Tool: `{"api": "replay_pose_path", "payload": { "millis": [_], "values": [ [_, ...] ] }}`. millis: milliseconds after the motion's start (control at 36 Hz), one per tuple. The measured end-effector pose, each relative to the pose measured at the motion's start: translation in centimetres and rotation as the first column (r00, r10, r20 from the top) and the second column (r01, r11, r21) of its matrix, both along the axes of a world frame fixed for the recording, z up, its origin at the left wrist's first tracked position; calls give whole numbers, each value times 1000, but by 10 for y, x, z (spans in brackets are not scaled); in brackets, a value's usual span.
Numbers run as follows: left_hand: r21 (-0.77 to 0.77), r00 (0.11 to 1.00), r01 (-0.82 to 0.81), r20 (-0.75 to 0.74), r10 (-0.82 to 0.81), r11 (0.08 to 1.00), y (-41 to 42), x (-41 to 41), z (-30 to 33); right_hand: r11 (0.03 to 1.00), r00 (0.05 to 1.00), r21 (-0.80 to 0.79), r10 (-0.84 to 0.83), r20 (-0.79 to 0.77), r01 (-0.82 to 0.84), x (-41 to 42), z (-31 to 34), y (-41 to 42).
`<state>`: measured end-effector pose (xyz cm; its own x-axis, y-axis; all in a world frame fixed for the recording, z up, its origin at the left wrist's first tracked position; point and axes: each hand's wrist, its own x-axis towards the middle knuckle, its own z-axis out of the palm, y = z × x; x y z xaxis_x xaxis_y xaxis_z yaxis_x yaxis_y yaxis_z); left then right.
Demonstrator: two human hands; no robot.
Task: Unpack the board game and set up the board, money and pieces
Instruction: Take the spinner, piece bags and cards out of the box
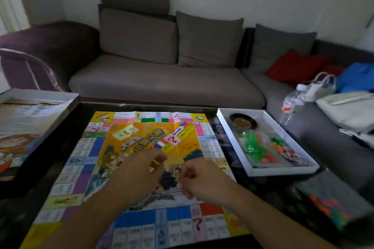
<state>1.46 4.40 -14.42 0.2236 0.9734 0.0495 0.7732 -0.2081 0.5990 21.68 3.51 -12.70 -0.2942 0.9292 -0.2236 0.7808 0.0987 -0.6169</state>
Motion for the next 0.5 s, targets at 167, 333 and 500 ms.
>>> {"api": "replay_pose_path", "payload": {
  "millis": [167,333,500],
  "values": [
    [-22,998,65,-19,-65,998,6,54,-13,992,999,115,-52,1,51,43,10,9],
    [31,994,106,-21,-105,994,36,121,-9,909,935,226,-323,-147,350,108,22,50],
    [89,974,223,-55,-218,971,109,202,-10,747,806,309,-568,-164,589,190,24,122]
  ]
}}
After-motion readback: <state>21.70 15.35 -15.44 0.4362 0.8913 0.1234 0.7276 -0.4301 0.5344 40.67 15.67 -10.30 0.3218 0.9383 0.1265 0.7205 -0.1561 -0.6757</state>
